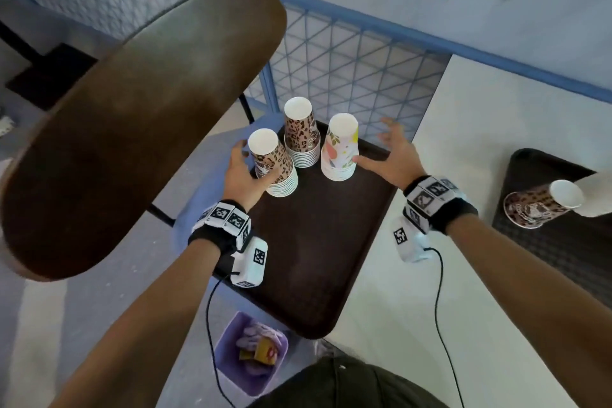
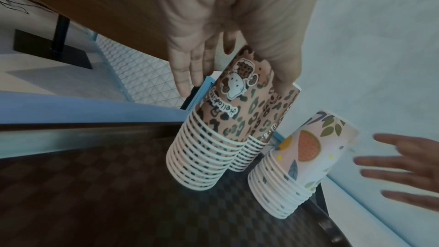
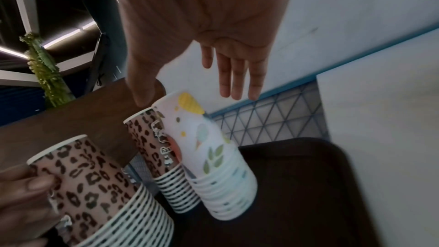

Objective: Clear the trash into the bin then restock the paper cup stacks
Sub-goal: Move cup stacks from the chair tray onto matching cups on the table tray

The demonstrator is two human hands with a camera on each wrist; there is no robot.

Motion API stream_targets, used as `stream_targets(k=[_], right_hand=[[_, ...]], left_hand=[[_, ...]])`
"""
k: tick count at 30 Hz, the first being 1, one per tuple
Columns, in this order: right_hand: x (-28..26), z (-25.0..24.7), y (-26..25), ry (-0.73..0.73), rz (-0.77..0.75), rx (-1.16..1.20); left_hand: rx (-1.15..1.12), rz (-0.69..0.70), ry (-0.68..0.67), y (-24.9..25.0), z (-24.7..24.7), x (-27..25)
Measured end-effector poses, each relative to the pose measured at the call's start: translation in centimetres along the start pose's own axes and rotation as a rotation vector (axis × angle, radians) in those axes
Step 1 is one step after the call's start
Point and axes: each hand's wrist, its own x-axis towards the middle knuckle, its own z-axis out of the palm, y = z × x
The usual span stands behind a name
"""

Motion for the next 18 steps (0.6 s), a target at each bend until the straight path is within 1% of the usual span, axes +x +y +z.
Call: stream_targets(k=[3, 7, 10, 16, 18], right_hand=[[2.3, 2.4, -1.9, -0.033, -0.008, 0.013], [3.7, 5.0, -2.0, 0.002, 0.012, 0.045], [3.5, 5.5, -1.1, 0.029, 0.027, 0.053], [0.7, 4.6, 1.1, -0.022, -0.053, 0.011], [-0.6, 4.3, 1.8, -0.031, -0.085, -0.01]], left_hand=[[-0.068, 0.018, -0.002, 0.9, 0.4, 1.3], [-0.064, 0.019, -0.01, 1.1, 1.0, 2.3], [-0.06, 0.033, -0.089, 1.4, 1.6, 1.6], [-0.022, 0.128, -0.279, 1.0, 2.5, -1.4], [-0.019, 0.164, -0.317, 0.4, 2.6, -2.8]])
